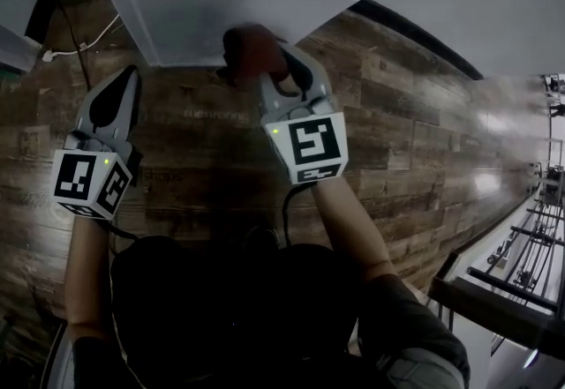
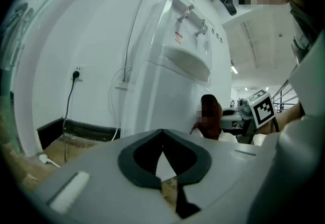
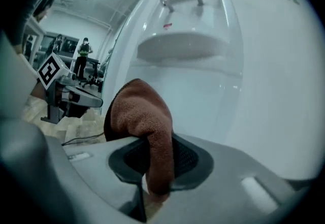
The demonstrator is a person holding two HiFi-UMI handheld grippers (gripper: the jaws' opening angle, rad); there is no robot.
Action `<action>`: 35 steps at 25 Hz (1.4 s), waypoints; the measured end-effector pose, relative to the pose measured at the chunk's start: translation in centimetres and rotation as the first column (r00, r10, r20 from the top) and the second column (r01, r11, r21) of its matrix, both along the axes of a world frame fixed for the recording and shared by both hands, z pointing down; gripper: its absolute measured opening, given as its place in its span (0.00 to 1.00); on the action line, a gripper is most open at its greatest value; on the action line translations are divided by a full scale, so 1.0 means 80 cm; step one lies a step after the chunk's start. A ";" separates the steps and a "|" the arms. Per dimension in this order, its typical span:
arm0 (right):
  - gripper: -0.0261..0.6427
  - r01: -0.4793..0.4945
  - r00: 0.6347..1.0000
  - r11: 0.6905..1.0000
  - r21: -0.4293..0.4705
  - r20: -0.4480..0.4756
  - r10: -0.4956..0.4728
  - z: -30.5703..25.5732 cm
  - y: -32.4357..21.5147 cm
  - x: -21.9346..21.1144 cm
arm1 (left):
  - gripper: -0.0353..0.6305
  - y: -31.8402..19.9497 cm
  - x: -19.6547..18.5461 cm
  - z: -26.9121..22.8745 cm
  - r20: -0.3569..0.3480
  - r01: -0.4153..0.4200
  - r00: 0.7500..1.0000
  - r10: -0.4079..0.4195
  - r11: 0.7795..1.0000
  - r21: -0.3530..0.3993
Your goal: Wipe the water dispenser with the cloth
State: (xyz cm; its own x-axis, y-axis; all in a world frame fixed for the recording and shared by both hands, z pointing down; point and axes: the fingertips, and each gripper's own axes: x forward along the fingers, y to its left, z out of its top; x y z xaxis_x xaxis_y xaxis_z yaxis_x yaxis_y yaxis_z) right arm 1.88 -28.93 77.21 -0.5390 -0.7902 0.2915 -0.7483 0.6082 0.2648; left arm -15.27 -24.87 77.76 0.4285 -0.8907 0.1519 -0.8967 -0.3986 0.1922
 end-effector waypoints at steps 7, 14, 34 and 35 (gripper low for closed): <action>0.14 0.031 0.945 0.970 0.240 -0.322 0.049 -0.127 -0.007 -0.016 | 0.08 -0.009 0.019 -0.055 -0.027 -0.013 1.000 0.015 0.998 0.054; 0.14 0.080 0.937 0.983 0.165 -0.348 -0.018 -0.064 0.001 -0.056 | 0.08 -0.008 0.019 -0.029 -0.001 -0.027 1.000 0.027 0.999 0.019; 0.14 0.146 0.966 0.989 -0.031 -0.211 -0.149 -0.005 0.014 -0.117 | 0.08 0.009 0.000 -0.018 0.032 -0.060 0.998 0.060 0.998 -0.003; 0.14 0.152 0.972 0.988 0.009 -0.181 -0.148 -0.037 0.017 -0.129 | 0.08 0.007 -0.005 -0.034 0.031 -0.048 0.998 0.048 0.999 0.018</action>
